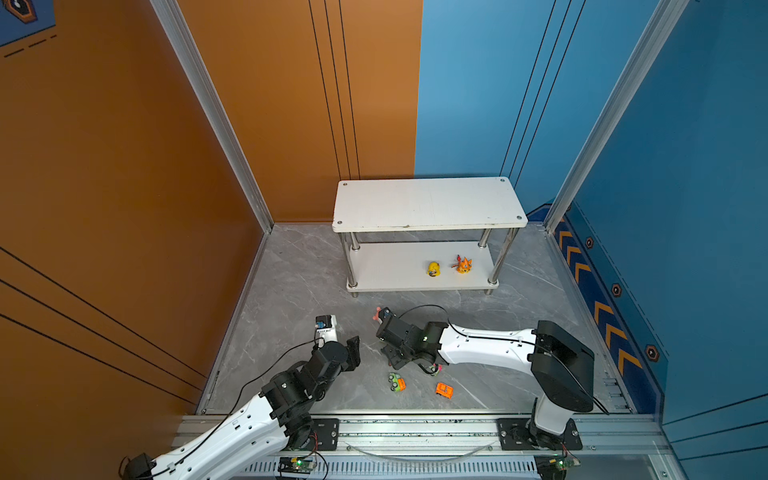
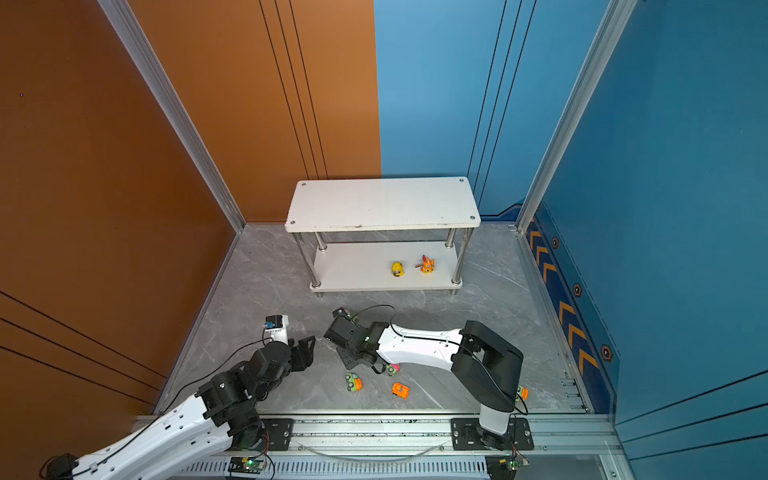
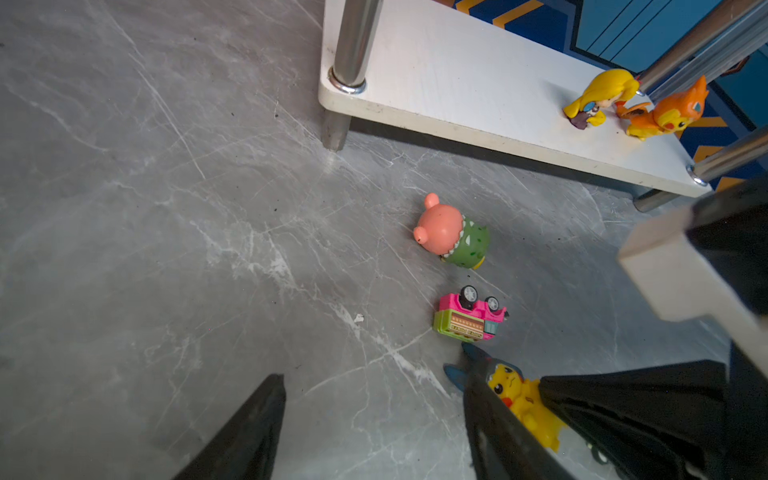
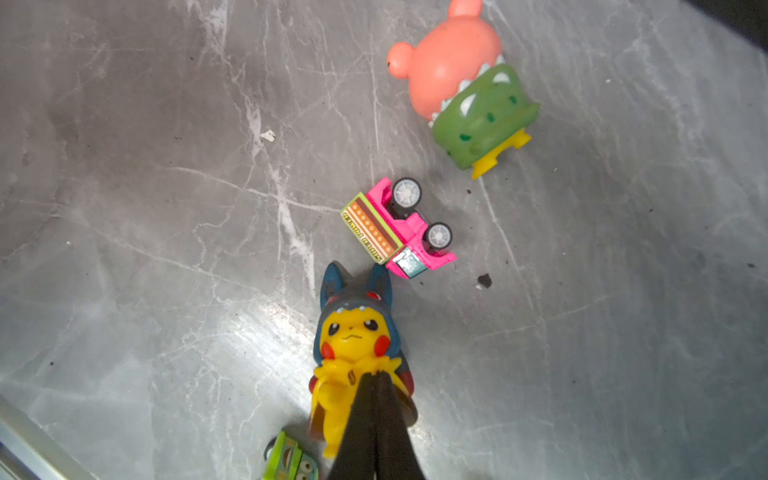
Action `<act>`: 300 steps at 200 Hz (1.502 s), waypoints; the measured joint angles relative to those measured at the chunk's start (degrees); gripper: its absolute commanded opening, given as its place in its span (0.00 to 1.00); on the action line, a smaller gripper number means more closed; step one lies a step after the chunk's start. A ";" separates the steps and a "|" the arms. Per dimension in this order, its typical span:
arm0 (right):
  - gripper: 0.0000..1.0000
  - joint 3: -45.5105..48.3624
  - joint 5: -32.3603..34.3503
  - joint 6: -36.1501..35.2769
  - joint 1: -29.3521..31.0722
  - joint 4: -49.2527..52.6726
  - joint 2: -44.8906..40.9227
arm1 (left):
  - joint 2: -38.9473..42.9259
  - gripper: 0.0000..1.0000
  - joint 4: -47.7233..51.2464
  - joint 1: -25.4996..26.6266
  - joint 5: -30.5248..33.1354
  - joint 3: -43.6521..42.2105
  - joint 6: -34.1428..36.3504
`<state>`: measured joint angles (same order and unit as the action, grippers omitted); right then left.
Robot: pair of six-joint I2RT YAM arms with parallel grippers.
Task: Place and organize the plastic toys onto the shelf
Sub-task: 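Open the right gripper and pull it back from the shelf toward the floor toys, then lower the right gripper onto the pink-headed green pig toy and grasp it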
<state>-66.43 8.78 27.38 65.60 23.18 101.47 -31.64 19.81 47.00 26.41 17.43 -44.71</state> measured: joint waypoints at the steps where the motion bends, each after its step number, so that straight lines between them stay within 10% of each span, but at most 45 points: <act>1: 0.00 0.07 0.00 0.00 0.04 -0.13 -0.02 | -0.07 0.74 -0.11 -0.04 -0.07 -0.04 0.02; 89: 0.00 8.72 0.52 1.62 3.50 -4.48 -5.70 | -13.55 0.94 -12.41 6.82 -6.47 -2.34 -10.29; 174: 0.05 18.75 1.73 3.98 2.43 -7.67 -9.22 | -23.96 0.91 -19.08 14.95 -3.08 0.31 -13.90; 300: 0.27 22.77 -6.78 3.91 -11.91 -7.08 -28.30 | -34.38 0.90 -22.58 17.07 -0.94 4.33 -14.73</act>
<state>-43.66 2.00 31.29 53.69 16.10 73.17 -66.02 -2.76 64.07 25.47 21.76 -59.44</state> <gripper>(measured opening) 0.236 0.907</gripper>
